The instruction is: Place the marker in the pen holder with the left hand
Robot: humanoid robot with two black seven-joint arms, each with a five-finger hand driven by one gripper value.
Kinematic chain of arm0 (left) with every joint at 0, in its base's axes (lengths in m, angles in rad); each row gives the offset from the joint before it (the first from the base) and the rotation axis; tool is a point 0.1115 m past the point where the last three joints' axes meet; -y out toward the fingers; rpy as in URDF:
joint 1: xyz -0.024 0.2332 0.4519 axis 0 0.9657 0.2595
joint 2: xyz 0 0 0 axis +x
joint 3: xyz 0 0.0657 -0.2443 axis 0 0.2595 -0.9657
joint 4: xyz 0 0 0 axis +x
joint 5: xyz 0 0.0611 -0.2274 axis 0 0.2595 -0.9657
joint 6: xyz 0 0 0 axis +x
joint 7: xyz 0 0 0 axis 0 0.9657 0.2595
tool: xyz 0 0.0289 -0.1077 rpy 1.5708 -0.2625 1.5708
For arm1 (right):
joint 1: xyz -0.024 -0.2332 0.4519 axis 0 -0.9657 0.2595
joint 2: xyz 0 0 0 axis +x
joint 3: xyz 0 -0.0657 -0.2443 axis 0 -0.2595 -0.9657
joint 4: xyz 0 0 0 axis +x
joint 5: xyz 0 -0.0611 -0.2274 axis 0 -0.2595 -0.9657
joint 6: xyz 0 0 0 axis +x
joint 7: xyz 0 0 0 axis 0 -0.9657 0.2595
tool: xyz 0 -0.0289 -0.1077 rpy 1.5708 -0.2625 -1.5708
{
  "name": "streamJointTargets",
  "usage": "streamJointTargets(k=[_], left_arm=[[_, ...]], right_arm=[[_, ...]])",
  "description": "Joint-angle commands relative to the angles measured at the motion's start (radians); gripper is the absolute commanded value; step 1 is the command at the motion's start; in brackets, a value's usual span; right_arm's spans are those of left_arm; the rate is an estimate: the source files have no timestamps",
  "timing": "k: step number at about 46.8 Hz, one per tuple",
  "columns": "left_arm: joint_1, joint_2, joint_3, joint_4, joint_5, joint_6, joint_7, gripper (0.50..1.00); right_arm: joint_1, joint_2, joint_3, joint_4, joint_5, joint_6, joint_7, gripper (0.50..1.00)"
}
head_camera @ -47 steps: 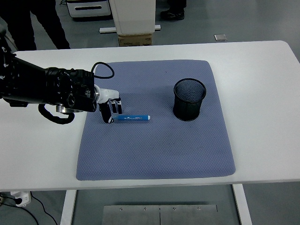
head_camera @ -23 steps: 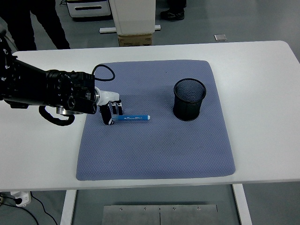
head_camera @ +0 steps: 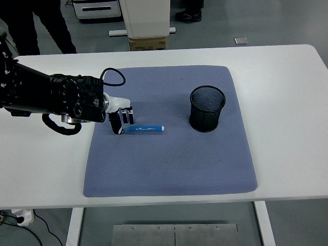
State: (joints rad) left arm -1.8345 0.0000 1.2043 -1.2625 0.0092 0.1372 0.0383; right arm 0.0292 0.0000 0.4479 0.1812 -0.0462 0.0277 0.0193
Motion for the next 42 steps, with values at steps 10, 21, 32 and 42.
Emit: streamJointTargets(k=[10, 21, 32, 42], left_arm=[[0.0, 0.0, 0.004, 0.0, 0.002, 0.001, 0.0, 0.657], [0.0, 0.0, 0.006, 0.0, 0.005, 0.001, -0.001, 0.561], [0.0, 0.0, 0.006, 0.0, 0.017, 0.001, -0.001, 0.534], [0.0, 0.0, 0.006, 0.0, 0.015, 0.001, -0.001, 0.54]], right_arm=[[0.0, 0.0, 0.0, 0.0, 0.0, 0.001, -0.001, 1.0], [0.0, 0.0, 0.0, 0.0, 0.0, 0.001, 0.001, 1.0], [0.0, 0.0, 0.0, 0.0, 0.0, 0.0, 0.001, 1.0], [0.0, 0.0, 0.0, 0.0, 0.0, 0.0, 0.001, 1.0]])
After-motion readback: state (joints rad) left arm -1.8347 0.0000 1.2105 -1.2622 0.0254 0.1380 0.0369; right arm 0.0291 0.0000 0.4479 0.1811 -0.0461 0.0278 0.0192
